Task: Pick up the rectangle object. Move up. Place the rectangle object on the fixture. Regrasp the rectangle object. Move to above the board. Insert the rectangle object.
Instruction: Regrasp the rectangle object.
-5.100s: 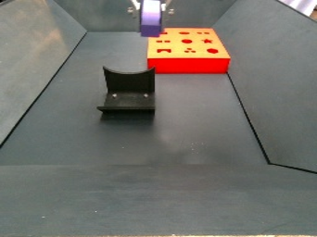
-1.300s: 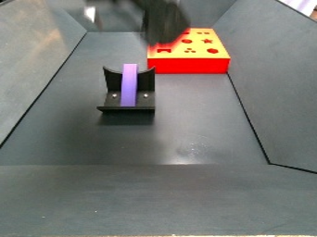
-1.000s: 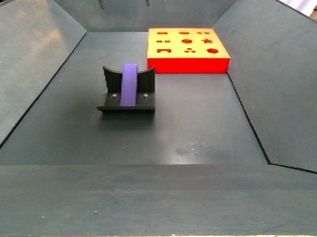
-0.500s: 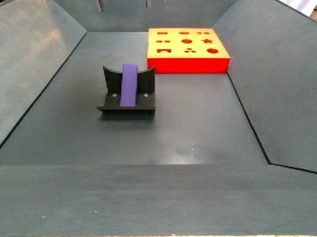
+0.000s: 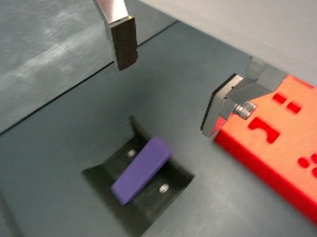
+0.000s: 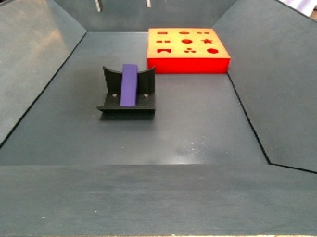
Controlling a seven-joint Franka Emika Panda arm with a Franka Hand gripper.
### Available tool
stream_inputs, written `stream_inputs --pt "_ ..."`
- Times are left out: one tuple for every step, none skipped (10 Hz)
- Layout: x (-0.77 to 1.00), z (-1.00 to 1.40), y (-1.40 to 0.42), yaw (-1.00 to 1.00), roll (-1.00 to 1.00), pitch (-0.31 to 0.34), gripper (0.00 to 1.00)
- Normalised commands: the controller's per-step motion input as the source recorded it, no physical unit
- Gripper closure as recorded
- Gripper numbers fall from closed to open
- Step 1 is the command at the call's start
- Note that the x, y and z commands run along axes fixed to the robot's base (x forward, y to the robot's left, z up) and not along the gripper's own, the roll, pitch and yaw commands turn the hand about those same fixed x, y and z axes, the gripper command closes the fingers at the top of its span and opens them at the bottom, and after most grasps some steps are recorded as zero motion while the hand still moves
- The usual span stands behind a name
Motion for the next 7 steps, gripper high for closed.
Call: stream_inputs --pt "0.00 0.01 -0.02 0.04 1.00 0.023 0.00" --pt "0.02 -0.01 -0.02 0.04 1.00 0.031 0.00" --pt "0.03 -0.01 -0.02 0.04 1.00 0.036 0.00" --pt "0.05 -0.01 -0.02 0.05 1.00 0.047 0.00" --pt "0.06 -0.01 -0.03 0.06 1.00 0.065 0.00" --pt "0.08 -0.01 -0.03 0.06 1.00 0.082 0.00" --pt "0.09 -0.01 -0.03 0.07 1.00 0.094 0.00"
